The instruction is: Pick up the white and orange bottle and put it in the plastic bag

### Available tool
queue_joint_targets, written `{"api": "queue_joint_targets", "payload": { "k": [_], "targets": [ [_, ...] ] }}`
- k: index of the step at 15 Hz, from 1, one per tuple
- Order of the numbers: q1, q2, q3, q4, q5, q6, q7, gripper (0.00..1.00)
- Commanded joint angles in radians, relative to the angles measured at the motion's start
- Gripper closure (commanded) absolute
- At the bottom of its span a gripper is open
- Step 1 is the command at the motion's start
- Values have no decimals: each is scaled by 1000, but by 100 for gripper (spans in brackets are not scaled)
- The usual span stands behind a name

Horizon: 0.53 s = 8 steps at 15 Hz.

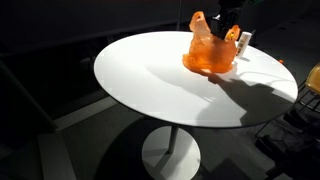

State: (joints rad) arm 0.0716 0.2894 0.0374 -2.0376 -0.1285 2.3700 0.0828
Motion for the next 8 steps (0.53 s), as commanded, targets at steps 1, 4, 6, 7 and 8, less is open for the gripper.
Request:
{"api": "queue_joint_targets", "payload": {
  "k": [1, 4, 6, 7, 8],
  "targets": [
    [-2, -16, -6, -16, 2, 26, -11, 43],
    [-4, -49, -6, -27, 5, 30, -21, 15],
    [-2, -82, -6, -35, -3, 20, -22, 1],
    [-1, -98, -6, -38, -5, 15, -25, 0],
    [0, -114, -7, -39, -12, 6, -22, 0]
  ]
}}
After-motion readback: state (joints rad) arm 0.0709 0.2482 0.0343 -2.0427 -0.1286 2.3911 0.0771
